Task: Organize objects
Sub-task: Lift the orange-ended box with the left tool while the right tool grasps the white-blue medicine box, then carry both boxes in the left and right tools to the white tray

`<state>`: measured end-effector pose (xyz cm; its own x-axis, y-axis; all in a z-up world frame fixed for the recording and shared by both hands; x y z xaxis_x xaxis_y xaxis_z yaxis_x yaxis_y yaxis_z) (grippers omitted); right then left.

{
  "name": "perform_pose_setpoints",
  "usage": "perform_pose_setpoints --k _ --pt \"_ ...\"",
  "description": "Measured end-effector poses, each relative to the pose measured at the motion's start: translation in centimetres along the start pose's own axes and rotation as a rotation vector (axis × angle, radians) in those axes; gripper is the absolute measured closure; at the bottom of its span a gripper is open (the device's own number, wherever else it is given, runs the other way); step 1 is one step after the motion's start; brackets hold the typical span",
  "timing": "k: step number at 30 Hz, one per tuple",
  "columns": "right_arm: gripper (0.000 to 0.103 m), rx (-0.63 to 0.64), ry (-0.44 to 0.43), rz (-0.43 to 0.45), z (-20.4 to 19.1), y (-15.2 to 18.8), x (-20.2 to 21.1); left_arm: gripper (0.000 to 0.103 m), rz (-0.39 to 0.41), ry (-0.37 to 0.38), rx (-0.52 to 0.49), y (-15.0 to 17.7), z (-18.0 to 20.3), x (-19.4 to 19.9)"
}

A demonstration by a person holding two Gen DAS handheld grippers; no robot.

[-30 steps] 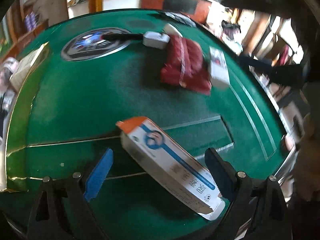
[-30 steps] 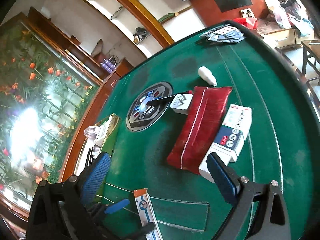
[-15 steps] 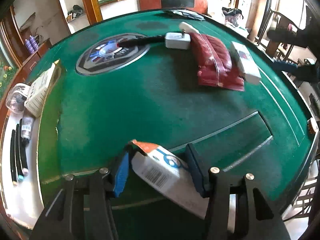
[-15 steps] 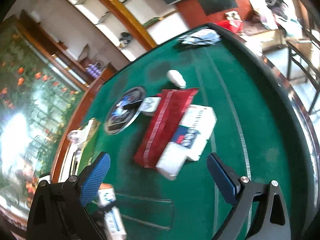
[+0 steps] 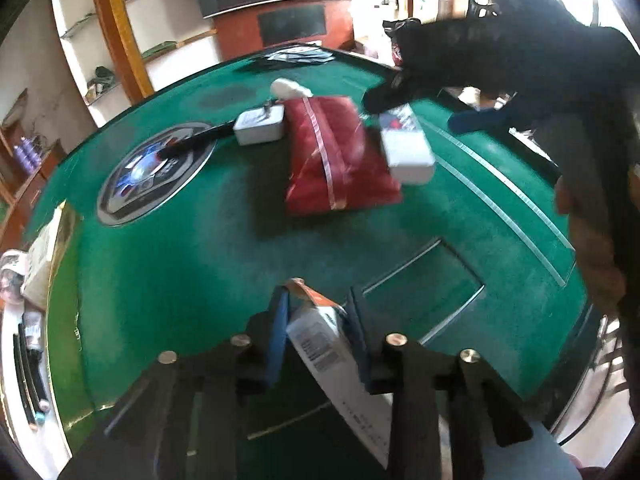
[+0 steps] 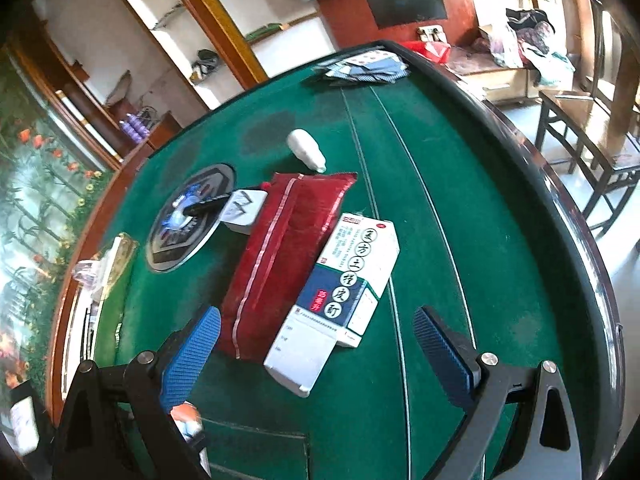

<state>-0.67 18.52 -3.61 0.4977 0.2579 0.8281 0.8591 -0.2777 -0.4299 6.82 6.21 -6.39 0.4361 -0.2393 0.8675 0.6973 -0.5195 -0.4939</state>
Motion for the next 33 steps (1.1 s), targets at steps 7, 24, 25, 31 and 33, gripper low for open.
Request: perform_pose_setpoints --k 7,24,25,31,33 --pt "0.004 0.047 0.122 -0.071 0.2 0.2 -1.9 0.053 -0.044 0.126 0.183 1.6 -2.2 0.5" --pt "0.066 0.033 0.147 -0.117 2.7 3.0 -0.1 0.024 -0.068 0.087 0.115 2.7 1.9 -0.2" --pt "0.066 0.028 0.147 -0.114 3.1 3.3 0.2 0.028 -0.062 0.07 0.086 2.6 2.3 -0.3" --pt "0.04 0.007 0.112 -0.092 3.6 3.1 0.5 0.086 -0.039 0.036 0.023 1.8 2.3 0.4" --pt "0.035 0.012 0.137 -0.073 3.7 2.6 0.6 0.086 -0.039 0.056 0.062 1.8 1.2 0.6"
Point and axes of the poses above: each gripper's, at about its wrist camera, not at the fingertips, and x roughly against the way its jaws point, z to its right, y to its underside, the point moved 10 cm from there along -x, roughly the way its jaws point, and after that the axes turned 6 degrees about -z, right-handed, at the moved point
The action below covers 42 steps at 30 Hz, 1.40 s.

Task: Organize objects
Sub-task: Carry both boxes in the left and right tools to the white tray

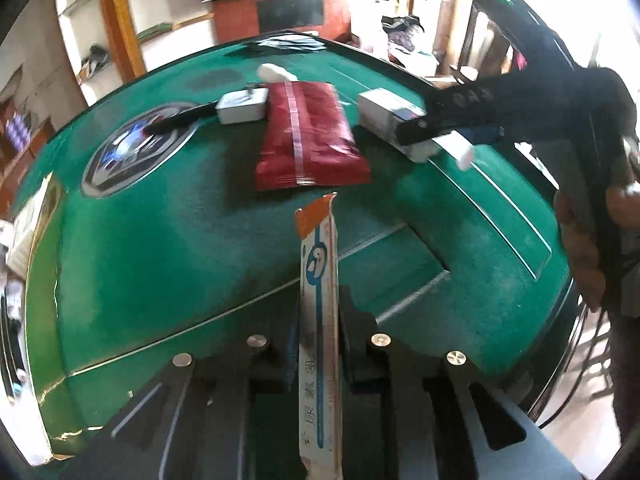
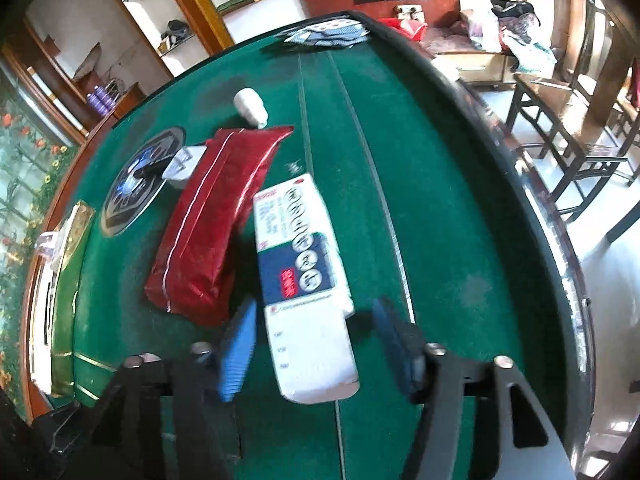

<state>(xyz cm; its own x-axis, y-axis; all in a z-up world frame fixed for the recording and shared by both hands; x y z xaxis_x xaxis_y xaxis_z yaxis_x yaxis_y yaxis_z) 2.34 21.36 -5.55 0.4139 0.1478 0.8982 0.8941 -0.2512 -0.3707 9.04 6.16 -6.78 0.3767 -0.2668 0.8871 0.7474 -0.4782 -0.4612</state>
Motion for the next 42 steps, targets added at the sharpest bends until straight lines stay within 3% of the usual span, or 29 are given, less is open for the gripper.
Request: perform_pose_setpoints --k 2,8,9,11,22,29,34,38,42 --pt "0.034 0.017 0.011 0.02 -0.4 -0.5 0.1 0.088 0.001 0.034 0.047 -0.1 -1.2 0.3" --pt "0.036 0.079 0.077 0.042 -1.5 -1.2 -0.9 0.088 0.018 0.031 0.104 0.1 -3.1 0.8" --pt "0.04 0.084 0.083 0.037 -1.5 -1.1 -1.2 0.088 0.022 0.031 0.108 0.1 -3.2 0.8" --pt "0.065 0.11 0.13 0.037 -1.6 -0.9 -1.3 0.088 0.028 0.038 0.11 0.1 -3.2 0.9" --pt "0.066 0.1 -0.014 0.096 -3.9 0.3 3.7 0.089 0.183 0.046 0.158 -0.6 -6.0 5.7" --pt "0.066 0.213 -0.138 0.084 -11.8 1.3 5.4 0.089 0.23 0.01 0.269 0.6 -11.4 8.5" --pt "0.066 0.327 -0.268 0.034 -20.0 2.8 5.5 0.089 0.256 -0.085 0.363 2.6 -17.8 10.7" --pt "0.066 0.404 -0.347 -0.029 -26.2 4.0 4.3 0.089 0.229 -0.127 0.449 4.4 -23.0 10.7" --pt "0.065 0.453 -0.401 -0.095 -32.4 4.9 2.0 0.089 0.162 -0.116 0.524 5.5 -26.5 8.8"
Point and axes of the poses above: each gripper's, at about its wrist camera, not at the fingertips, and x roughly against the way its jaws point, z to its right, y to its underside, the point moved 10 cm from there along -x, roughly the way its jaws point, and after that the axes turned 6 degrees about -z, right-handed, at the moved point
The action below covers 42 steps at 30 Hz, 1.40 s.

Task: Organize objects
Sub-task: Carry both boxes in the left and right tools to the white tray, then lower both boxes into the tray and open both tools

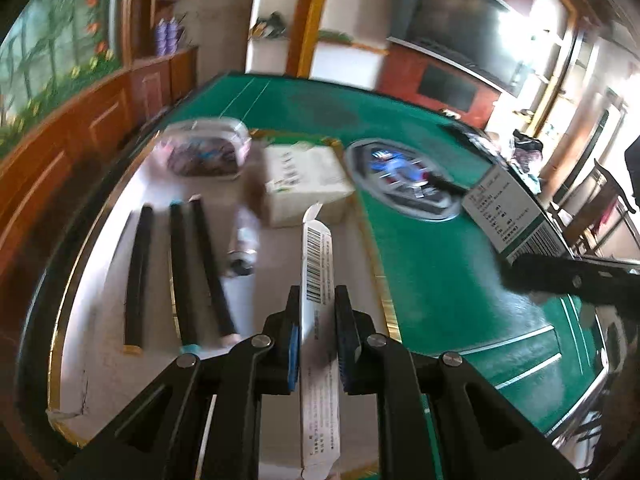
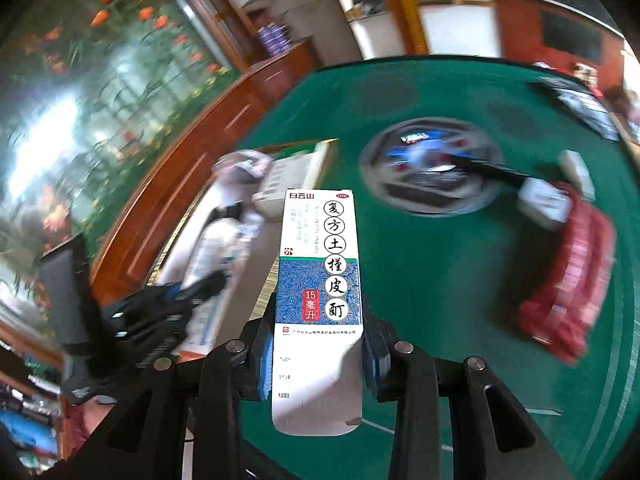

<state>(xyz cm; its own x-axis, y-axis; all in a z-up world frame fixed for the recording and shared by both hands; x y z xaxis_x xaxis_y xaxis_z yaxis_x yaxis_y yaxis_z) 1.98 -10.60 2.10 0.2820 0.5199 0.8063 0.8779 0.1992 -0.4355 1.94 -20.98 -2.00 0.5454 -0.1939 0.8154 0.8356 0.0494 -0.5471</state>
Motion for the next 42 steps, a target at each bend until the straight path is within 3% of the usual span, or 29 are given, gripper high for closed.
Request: perform_pose_setpoints --k 3,8,17,20,22,27,30,33,42 --pt "0.065 0.0 -0.044 -0.043 -2.3 -1.0 -2.9 0.089 -0.057 0.046 0.038 -0.1 -0.7 -1.7" --pt "0.065 0.009 -0.028 -0.082 -4.4 -2.0 -6.8 0.089 -0.155 0.026 0.077 0.2 -2.4 -4.7" --pt "0.065 0.038 0.053 -0.133 -4.6 -2.3 -10.1 0.086 -0.128 -0.057 0.128 -1.0 -6.7 -4.8" --pt "0.065 0.037 0.09 -0.139 -4.2 -2.7 -11.2 0.086 -0.117 -0.042 0.158 -1.1 -7.3 -4.5" --pt "0.065 0.022 0.093 -0.149 -4.0 -2.9 -11.8 0.082 -0.105 -0.032 0.172 -1.1 -7.4 -4.2" --pt "0.065 -0.011 0.095 -0.168 -3.4 -3.1 -12.8 0.056 -0.06 -0.001 0.236 -0.6 -8.8 -3.0" --pt "0.065 -0.006 0.095 -0.161 -3.5 -3.3 -12.7 0.047 -0.023 0.006 0.28 -0.4 -9.6 -1.9" --pt "0.065 -0.008 0.099 -0.162 -3.5 -3.3 -12.8 0.031 0.025 0.055 0.325 -0.4 -10.0 -0.6" --pt "0.062 0.06 0.14 -0.16 -4.9 -2.3 -13.2 0.016 0.214 0.026 0.375 -1.4 -11.7 5.6"
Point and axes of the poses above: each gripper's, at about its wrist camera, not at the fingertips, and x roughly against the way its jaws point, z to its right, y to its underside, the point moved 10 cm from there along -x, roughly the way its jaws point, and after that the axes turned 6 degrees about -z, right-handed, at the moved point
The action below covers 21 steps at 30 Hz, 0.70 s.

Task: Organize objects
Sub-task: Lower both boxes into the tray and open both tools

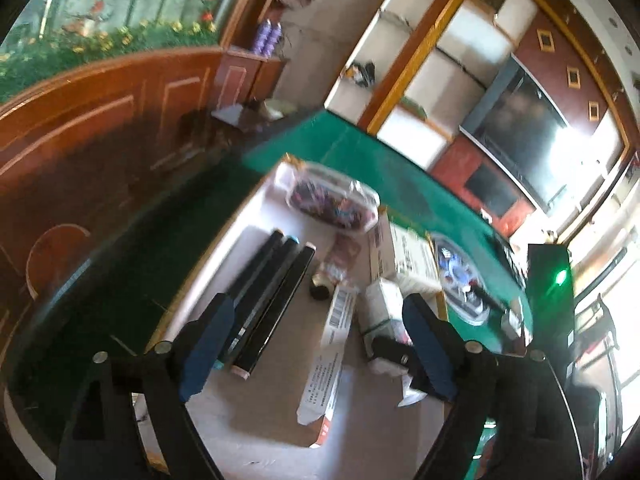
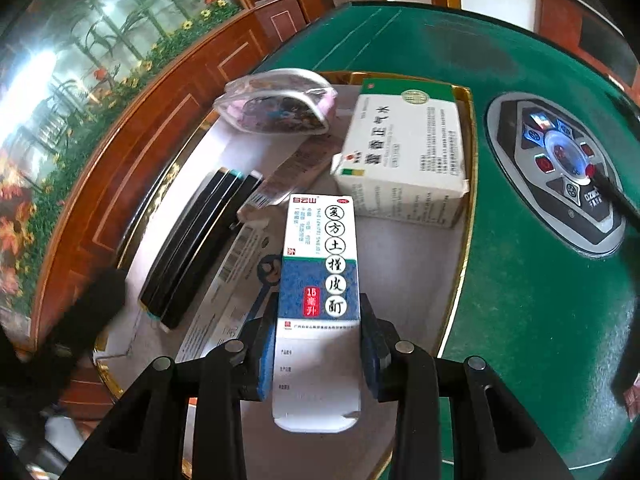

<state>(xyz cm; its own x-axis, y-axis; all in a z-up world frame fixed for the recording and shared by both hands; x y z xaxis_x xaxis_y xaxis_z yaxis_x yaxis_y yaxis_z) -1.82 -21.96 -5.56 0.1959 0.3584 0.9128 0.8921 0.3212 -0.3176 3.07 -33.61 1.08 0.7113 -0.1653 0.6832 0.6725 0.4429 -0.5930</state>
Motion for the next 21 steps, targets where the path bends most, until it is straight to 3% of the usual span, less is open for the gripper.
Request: perform_pose_setpoints --k 2,4,7,13,21 --pt "0.044 0.021 0.012 0.008 -0.5 0.4 0.2 0.013 0.027 -0.014 0.01 -0.5 -0.6 1.1" --pt "0.036 0.035 0.008 0.022 -1.0 0.5 0.5 0.012 0.044 -0.032 0.018 -0.7 -1.2 1.8" --pt "0.034 0.078 0.012 0.071 -1.7 0.9 2.2 0.01 0.056 -0.058 0.042 -0.6 -2.0 2.4" --pt "0.014 0.15 0.094 0.231 -2.1 1.3 6.9 0.01 0.026 -0.062 0.079 0.3 -2.7 2.1" --pt "0.007 0.174 0.173 0.351 -0.6 1.9 10.4 0.01 -0.007 -0.041 0.006 1.7 1.6 1.4"
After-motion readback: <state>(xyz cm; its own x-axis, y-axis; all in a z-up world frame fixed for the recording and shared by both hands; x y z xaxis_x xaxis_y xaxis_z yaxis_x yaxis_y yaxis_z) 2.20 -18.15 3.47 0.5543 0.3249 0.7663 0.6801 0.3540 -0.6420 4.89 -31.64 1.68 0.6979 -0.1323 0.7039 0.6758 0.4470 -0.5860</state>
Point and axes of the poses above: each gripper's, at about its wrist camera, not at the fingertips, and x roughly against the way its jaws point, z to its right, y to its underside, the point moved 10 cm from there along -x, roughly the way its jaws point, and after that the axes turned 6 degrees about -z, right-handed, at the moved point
